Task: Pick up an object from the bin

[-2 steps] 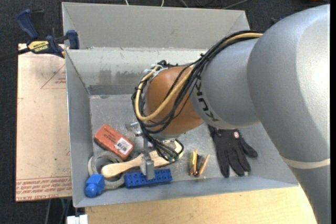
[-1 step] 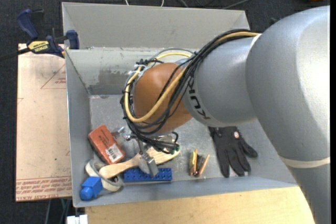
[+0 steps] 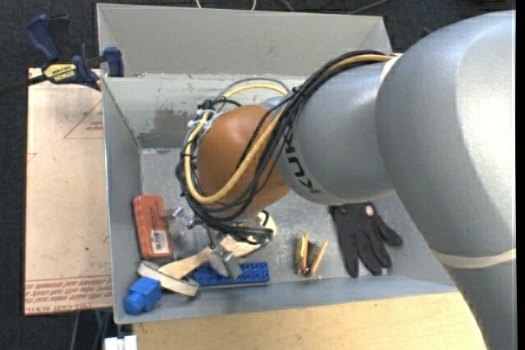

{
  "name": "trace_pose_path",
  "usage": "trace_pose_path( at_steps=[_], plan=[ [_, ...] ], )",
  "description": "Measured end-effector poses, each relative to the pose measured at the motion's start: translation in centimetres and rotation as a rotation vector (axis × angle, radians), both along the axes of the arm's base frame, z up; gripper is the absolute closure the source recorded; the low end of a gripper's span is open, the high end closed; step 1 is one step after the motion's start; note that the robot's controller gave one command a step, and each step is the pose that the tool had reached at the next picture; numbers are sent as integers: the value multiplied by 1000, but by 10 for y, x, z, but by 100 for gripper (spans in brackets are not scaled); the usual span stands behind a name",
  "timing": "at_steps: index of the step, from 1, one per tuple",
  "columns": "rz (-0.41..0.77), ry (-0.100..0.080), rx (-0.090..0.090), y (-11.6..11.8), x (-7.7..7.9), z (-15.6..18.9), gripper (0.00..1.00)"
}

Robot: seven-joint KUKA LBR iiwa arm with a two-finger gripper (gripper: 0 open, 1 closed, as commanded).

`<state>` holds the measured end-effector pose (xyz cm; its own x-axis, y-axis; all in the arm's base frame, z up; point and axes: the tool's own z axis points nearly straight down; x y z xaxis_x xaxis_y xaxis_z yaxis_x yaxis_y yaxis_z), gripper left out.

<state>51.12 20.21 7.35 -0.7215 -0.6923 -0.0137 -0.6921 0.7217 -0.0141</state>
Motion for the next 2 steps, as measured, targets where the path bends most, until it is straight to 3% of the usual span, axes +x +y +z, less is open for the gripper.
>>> trace_pose_path(
  at_steps=[1, 2],
  plan=[
    [-294, 0, 6, 11, -1, -1, 0],
    [-3, -4, 4, 12, 2, 0, 0]
  ],
)
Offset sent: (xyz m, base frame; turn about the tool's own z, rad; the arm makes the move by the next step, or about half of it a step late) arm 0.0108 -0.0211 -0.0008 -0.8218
